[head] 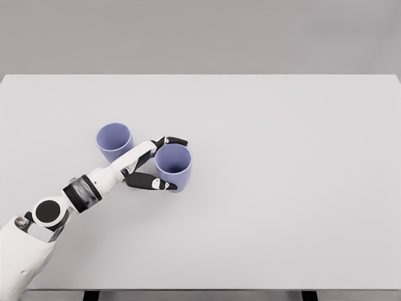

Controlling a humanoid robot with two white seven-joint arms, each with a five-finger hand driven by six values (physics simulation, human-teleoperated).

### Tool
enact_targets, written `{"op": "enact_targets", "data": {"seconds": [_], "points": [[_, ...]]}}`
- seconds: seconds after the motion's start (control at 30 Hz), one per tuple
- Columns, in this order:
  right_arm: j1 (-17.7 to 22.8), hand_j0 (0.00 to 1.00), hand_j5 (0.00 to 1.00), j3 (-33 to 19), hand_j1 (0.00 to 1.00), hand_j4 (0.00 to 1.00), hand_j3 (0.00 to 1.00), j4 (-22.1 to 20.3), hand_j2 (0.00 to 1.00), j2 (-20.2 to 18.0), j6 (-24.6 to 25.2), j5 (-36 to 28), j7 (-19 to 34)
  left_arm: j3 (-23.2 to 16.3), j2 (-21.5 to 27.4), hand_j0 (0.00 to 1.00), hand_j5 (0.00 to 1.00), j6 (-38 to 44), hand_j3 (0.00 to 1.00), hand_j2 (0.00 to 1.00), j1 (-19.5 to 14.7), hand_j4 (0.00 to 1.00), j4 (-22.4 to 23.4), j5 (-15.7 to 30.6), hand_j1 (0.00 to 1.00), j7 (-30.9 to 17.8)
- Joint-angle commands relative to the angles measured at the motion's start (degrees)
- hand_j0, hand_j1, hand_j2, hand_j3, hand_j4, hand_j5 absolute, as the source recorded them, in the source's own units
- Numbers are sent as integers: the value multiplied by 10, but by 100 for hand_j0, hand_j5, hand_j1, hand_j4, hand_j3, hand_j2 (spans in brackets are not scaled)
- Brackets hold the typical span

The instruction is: Place the right cup on the left cup with left arm

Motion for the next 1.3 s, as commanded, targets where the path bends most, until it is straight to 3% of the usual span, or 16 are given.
{"op": "enact_targets", "data": {"seconds": [0.0, 0.53, 1.0, 1.27], "points": [[0, 100, 100, 0, 100, 100, 100, 0, 100, 0, 0, 0, 0, 0, 0, 77, 77, 0, 77, 77, 0, 77, -3, 3, 77, 0], [0, 100, 100, 0, 100, 100, 100, 0, 100, 0, 0, 0, 0, 6, 8, 76, 76, 1, 76, 76, 3, 76, -68, 8, 76, 0], [0, 100, 100, 0, 100, 100, 100, 0, 100, 0, 0, 0, 0, 14, 10, 75, 75, 1, 75, 75, 2, 75, -83, 11, 75, 0], [0, 100, 100, 0, 100, 100, 100, 0, 100, 0, 0, 0, 0, 39, 13, 75, 75, 2, 75, 75, 2, 75, -97, 15, 75, -1]]}}
